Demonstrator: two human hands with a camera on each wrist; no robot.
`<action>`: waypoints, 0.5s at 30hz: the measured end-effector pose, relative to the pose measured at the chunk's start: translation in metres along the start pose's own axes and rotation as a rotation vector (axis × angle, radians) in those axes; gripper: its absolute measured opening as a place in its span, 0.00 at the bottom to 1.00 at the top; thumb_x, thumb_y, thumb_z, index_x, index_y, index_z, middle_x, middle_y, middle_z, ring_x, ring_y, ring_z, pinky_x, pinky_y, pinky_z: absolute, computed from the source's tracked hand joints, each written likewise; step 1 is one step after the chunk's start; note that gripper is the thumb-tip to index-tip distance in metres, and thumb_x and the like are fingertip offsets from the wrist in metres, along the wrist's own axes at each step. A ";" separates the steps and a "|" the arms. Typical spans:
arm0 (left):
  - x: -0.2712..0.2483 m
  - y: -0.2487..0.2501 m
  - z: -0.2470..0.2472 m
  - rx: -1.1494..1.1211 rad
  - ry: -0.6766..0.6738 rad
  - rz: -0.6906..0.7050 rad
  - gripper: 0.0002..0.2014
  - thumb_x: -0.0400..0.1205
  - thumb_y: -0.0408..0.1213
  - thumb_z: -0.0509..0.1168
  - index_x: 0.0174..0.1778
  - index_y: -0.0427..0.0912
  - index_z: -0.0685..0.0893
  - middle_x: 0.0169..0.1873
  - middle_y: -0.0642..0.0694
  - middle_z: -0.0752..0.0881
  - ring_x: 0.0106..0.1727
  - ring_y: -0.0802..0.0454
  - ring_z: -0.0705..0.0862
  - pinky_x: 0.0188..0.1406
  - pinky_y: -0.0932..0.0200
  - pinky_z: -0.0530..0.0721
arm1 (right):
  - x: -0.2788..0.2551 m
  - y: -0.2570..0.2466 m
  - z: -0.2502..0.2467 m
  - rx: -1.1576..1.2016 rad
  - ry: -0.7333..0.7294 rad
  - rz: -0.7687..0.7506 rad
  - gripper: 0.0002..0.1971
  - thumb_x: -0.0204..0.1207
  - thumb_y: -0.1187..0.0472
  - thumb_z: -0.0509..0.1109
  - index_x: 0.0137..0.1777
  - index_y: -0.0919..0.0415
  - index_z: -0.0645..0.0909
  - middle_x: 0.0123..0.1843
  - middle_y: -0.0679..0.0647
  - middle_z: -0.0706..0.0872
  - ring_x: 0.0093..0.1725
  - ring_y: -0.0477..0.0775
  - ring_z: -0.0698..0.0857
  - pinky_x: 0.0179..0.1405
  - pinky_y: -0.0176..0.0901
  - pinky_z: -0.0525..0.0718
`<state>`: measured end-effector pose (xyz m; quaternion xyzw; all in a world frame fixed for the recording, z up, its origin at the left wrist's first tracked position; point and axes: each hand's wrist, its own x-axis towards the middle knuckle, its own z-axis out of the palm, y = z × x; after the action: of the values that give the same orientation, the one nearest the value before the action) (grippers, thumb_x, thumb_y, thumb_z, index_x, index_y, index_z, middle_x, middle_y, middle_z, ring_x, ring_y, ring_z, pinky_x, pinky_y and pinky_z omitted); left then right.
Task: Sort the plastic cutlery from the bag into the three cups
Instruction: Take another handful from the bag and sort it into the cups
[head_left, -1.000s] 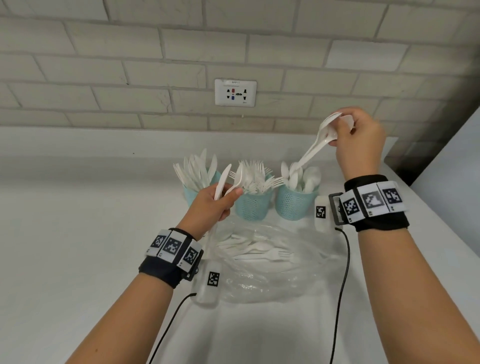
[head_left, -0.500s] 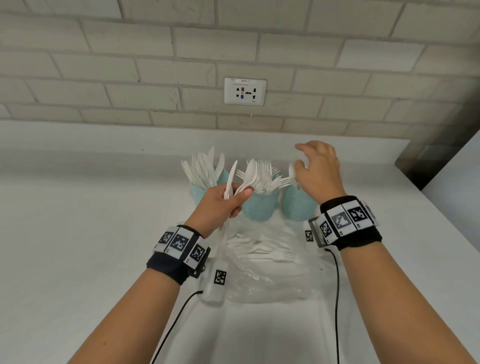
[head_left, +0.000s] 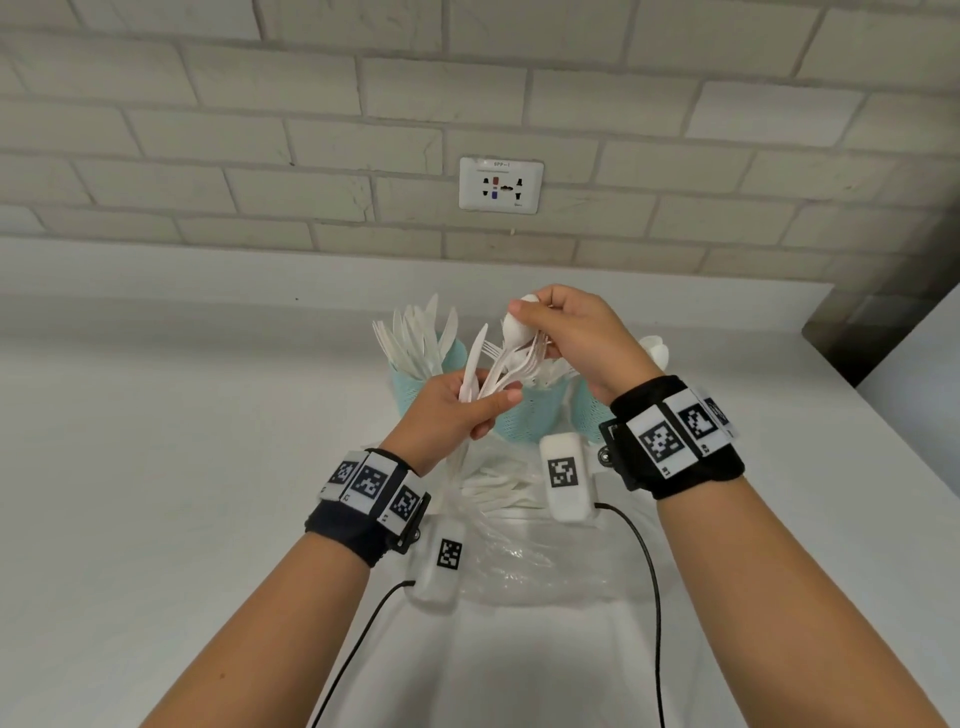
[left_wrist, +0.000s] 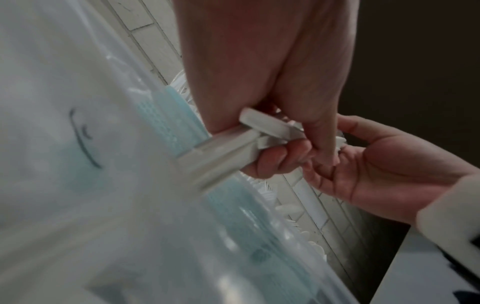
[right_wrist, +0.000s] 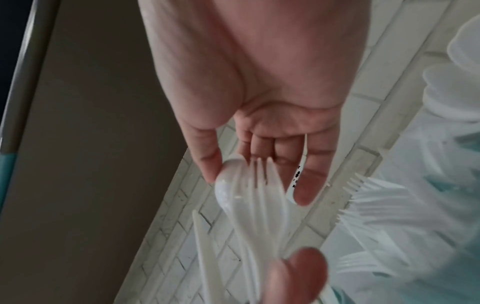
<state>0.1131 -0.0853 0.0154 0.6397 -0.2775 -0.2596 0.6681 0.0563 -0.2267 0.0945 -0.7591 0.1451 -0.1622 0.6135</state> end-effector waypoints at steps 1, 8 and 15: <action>-0.001 0.000 0.000 0.008 0.000 -0.007 0.05 0.77 0.37 0.72 0.43 0.39 0.85 0.26 0.45 0.73 0.25 0.54 0.70 0.27 0.62 0.71 | 0.000 -0.003 -0.001 0.039 0.024 -0.018 0.05 0.77 0.58 0.70 0.43 0.58 0.80 0.39 0.56 0.87 0.37 0.52 0.85 0.41 0.43 0.83; -0.003 -0.004 -0.002 0.073 0.010 -0.016 0.08 0.81 0.39 0.67 0.39 0.38 0.81 0.21 0.53 0.71 0.21 0.58 0.70 0.24 0.68 0.70 | 0.003 -0.022 -0.031 0.244 0.273 -0.256 0.03 0.83 0.58 0.61 0.48 0.54 0.72 0.39 0.56 0.88 0.39 0.54 0.88 0.34 0.40 0.86; -0.006 -0.002 -0.004 0.041 0.024 -0.006 0.11 0.86 0.41 0.57 0.43 0.42 0.82 0.27 0.48 0.74 0.23 0.56 0.71 0.27 0.65 0.72 | 0.001 -0.011 -0.074 -0.027 0.674 -0.432 0.06 0.81 0.56 0.62 0.45 0.43 0.70 0.44 0.55 0.87 0.43 0.53 0.89 0.41 0.49 0.89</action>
<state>0.1120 -0.0784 0.0131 0.6572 -0.2728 -0.2484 0.6572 0.0258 -0.2899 0.1194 -0.6843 0.1775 -0.5254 0.4735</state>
